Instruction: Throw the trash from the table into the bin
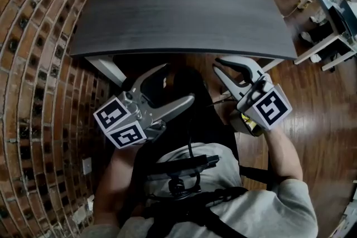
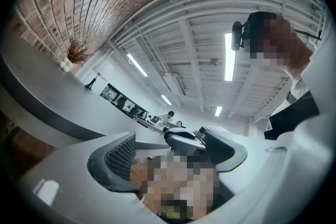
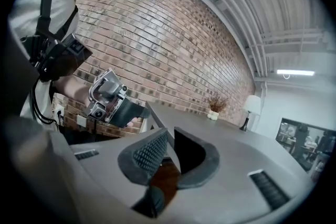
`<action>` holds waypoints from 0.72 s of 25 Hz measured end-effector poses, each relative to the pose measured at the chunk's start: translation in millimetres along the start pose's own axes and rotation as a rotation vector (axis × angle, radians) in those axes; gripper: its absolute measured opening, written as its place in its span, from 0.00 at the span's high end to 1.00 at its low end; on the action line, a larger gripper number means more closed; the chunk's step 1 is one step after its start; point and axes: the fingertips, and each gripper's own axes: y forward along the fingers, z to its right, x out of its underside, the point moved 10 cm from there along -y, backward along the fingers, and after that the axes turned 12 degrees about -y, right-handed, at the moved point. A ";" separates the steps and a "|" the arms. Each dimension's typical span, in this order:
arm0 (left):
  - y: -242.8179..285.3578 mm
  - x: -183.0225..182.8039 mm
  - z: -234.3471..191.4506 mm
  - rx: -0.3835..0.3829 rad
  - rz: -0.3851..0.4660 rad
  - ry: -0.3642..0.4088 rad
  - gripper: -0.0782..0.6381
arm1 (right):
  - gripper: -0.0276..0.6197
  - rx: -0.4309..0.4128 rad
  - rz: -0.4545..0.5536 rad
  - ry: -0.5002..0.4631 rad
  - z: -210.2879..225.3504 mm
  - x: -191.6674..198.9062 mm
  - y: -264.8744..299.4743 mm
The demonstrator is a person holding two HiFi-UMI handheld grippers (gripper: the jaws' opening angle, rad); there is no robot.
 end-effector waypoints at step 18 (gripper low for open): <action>12.0 4.6 -1.1 0.011 -0.024 -0.009 0.33 | 0.90 0.003 -0.062 -0.002 -2.2 6.9 -11.8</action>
